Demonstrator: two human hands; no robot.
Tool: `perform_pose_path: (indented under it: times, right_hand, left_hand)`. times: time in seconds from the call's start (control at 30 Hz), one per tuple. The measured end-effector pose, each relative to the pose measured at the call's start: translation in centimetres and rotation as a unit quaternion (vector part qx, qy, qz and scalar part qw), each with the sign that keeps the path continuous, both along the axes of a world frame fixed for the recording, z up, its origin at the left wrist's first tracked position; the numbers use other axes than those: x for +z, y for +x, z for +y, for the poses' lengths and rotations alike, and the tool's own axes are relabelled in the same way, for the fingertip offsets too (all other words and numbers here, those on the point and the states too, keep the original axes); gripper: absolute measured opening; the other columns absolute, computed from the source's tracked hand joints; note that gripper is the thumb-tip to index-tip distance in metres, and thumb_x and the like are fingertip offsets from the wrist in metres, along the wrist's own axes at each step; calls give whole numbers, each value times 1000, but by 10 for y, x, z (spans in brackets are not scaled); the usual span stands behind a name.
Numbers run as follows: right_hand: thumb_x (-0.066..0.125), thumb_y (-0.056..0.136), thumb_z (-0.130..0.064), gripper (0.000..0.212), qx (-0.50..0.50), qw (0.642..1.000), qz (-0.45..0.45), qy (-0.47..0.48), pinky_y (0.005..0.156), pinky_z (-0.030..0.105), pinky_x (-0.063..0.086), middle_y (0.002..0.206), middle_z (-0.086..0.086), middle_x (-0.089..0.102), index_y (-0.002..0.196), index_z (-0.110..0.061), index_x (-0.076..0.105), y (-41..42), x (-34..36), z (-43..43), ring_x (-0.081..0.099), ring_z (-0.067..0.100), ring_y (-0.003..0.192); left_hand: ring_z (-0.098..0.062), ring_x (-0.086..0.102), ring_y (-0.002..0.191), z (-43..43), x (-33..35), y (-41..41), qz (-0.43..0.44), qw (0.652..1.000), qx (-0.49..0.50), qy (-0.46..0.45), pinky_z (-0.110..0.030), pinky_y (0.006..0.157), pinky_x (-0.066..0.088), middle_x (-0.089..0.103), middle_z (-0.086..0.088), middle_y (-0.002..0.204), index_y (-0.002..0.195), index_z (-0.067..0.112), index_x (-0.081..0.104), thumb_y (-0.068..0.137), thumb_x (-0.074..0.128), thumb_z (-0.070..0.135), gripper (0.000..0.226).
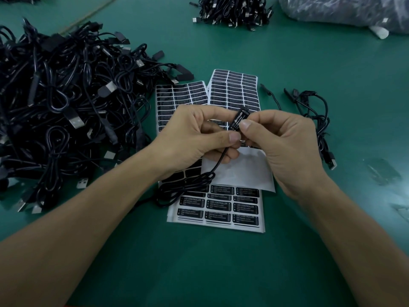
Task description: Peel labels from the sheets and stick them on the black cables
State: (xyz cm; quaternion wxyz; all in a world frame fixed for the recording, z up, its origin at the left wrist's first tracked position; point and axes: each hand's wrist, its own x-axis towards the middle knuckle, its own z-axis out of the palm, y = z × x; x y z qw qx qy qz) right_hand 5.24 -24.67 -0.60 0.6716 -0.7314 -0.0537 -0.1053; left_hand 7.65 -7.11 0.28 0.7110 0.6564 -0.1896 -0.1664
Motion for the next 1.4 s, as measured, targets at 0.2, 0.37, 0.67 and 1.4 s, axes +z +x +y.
perform_pose_path:
  times: [0.2,0.37,0.67,1.4]
  right_hand:
    - [72,88,-4,13,-7,999,-26,-20,67,21,54,73,-1,73,80,-14,72,0,0,1,66,9,67]
    - [72,89,-5,13,-14,999,-30,-32,67,20,53,74,0,73,80,-14,73,-1,0,2,66,9,67]
    - [71,89,-6,16,-25,998,-41,-52,66,23,54,73,-1,72,78,-17,72,-2,1,4,65,10,66]
    - [73,85,-5,13,-51,997,-46,-39,62,19,54,69,-3,74,75,-14,70,-6,1,9,70,10,61]
  left_hand:
    - [-16,75,67,-1,-1,1,-3,1000,5,8,-24,62,59,77,-8,77,98,23,76,78,73,14,23]
    - [-17,75,67,0,-1,1,0,1000,4,1,-24,62,59,77,-9,77,91,29,80,77,74,14,21]
    - [-16,74,68,0,-3,2,-12,1000,4,6,-25,62,59,76,-9,77,97,25,77,78,74,15,22]
    - [-20,75,68,-5,-4,-1,-35,998,41,28,-24,63,58,77,-10,78,97,17,73,94,64,3,17]
